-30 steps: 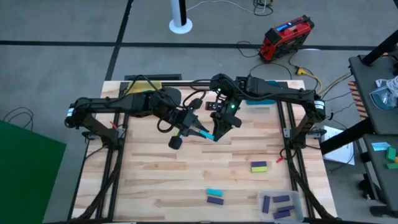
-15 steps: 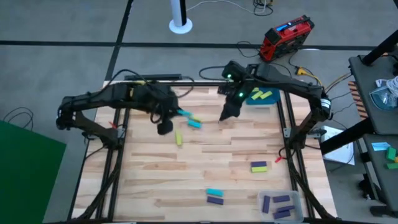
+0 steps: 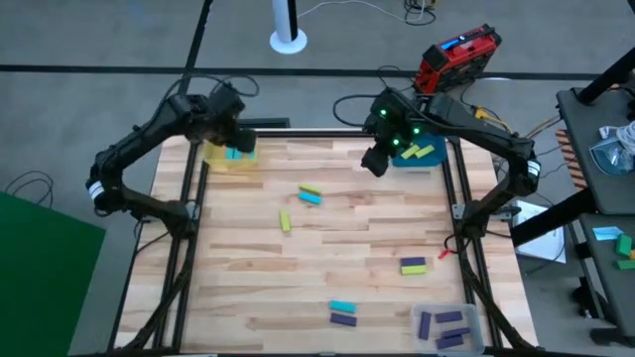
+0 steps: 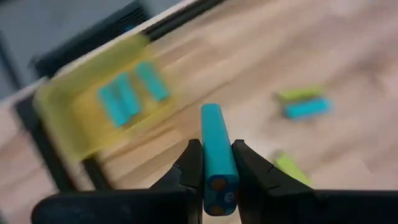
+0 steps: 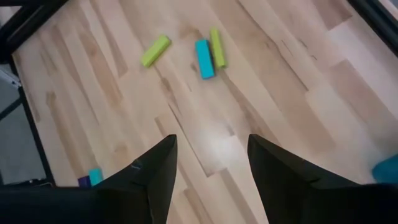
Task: Sort blocks
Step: Put the light blue block into the yellow bin
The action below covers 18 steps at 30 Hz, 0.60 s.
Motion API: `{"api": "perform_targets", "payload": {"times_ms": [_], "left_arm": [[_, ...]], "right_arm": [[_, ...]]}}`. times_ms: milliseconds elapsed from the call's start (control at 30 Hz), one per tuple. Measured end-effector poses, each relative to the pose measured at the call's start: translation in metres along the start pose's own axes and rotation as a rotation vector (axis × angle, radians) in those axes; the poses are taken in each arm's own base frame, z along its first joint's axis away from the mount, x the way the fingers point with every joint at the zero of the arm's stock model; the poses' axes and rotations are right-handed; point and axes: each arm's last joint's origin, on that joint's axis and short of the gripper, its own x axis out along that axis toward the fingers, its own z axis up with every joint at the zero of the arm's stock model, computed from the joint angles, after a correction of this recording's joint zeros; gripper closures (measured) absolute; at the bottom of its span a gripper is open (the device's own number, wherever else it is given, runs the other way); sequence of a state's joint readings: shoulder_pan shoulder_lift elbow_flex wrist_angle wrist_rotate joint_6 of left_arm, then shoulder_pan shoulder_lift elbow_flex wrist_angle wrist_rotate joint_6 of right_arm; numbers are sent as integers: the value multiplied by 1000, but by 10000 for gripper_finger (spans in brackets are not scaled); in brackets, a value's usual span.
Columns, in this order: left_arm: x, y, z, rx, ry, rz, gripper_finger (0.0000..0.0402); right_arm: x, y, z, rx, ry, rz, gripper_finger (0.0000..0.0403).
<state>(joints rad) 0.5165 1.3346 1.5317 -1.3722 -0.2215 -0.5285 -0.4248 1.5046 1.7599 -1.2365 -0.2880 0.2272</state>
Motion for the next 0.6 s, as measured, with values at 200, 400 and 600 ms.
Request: {"api": "perform_targets", "payload": {"times_ms": [200,400,600], "left_arm": [[30,39,16,-224,10,98,369],[64,77,11,-354,100,181,369],[90,93,-1,-398,149,258,369]], "right_arm": [[0,1,1,-7,-17,3,226],[3,0,4,-14,-36,6,236],[4,0,5,-23,-45,7,243]]}}
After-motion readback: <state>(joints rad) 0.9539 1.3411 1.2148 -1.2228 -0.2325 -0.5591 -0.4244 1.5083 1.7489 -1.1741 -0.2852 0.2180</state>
